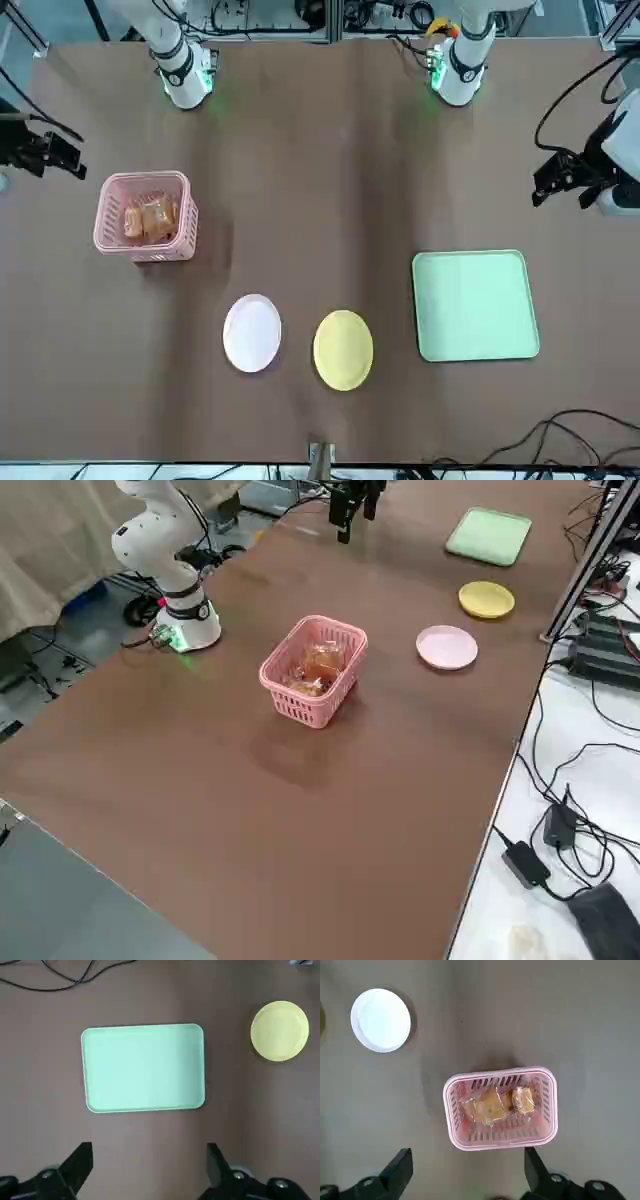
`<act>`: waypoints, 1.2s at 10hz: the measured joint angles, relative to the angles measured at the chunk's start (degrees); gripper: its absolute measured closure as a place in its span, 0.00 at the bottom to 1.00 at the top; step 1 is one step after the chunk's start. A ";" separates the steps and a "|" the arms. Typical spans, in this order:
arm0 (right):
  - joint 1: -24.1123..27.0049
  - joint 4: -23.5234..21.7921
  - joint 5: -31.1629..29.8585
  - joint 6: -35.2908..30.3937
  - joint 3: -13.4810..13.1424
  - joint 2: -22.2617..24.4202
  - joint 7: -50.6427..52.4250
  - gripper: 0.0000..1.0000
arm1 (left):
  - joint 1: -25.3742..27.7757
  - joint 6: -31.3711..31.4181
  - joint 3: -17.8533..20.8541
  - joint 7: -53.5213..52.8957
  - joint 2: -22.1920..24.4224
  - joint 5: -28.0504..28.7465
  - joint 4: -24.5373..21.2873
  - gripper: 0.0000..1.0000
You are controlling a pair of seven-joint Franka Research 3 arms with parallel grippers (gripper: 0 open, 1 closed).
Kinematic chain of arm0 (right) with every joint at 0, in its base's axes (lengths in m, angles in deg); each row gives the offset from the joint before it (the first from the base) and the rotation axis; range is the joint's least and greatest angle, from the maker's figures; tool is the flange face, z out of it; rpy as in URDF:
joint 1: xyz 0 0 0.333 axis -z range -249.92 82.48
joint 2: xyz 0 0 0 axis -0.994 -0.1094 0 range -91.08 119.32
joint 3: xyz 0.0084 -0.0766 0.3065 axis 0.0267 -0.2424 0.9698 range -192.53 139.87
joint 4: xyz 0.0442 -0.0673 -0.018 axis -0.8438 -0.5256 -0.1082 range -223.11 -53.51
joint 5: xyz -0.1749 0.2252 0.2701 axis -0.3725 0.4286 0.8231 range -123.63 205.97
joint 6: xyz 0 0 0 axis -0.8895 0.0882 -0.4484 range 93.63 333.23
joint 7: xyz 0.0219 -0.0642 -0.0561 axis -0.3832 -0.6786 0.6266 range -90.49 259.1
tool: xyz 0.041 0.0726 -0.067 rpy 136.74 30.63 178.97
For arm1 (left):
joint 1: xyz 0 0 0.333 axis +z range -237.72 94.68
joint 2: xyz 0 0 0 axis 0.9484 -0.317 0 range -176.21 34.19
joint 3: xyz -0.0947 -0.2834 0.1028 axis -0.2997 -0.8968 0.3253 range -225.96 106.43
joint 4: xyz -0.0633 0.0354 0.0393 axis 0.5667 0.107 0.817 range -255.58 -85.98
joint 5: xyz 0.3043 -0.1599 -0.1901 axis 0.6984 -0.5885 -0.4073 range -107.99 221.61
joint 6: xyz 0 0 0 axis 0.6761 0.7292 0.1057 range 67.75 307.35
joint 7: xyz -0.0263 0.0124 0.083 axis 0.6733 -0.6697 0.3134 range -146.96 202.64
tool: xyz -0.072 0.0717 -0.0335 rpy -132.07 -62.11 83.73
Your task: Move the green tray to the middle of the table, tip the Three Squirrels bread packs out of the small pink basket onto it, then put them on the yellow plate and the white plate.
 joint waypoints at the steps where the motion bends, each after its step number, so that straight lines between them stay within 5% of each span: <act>1: 0.00 0.00 0.00 0.00 0.00 0.00 -0.01 0.01 | 0.08 0.00 0.09 0.00 0.00 0.00 0.00 0.00; 6: 0.00 0.01 0.00 -0.04 -0.01 0.00 -0.14 0.01 | 2.06 0.22 0.49 0.08 -4.44 -0.01 -1.52 0.00; 10: 0.01 0.02 0.00 -0.25 -0.11 0.00 -0.22 0.01 | 6.60 10.85 0.63 -0.51 -17.55 -0.01 -2.28 0.00; 12: 0.01 0.03 0.00 -0.29 -0.12 0.00 -0.22 0.01 | 7.80 19.06 0.68 -0.51 -21.25 0.05 -6.12 0.00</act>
